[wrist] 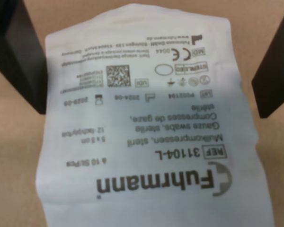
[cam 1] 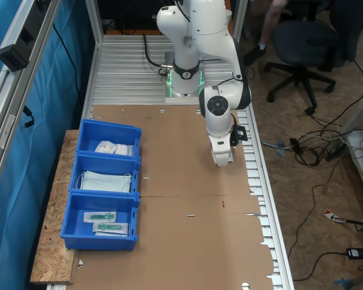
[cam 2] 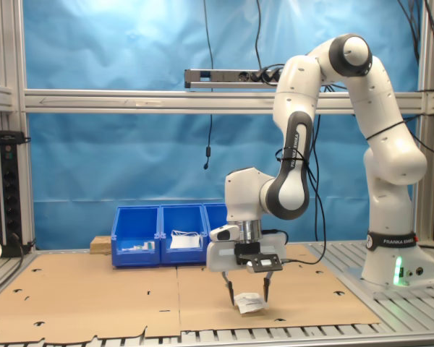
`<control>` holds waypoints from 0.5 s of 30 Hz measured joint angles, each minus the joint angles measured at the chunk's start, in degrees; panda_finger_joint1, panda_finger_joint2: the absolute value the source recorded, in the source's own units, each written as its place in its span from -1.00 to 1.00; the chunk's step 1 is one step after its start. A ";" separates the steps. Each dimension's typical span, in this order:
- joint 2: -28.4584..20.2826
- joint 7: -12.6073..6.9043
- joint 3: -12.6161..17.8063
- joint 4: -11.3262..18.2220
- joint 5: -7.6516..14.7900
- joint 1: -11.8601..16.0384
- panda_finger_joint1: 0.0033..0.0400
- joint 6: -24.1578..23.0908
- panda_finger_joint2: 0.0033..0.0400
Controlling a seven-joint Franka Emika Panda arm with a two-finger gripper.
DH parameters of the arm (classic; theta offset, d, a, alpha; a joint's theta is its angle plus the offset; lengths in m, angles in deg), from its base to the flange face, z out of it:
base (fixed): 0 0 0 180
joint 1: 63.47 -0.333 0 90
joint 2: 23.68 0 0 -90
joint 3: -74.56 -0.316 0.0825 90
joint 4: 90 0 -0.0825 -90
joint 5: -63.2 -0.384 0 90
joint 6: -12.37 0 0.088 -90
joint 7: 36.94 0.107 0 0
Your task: Pick and place sorting task of medical equipment.
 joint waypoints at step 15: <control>0.00 -0.31 0.00 0.00 0.00 -0.78 1.00 0.00 1.00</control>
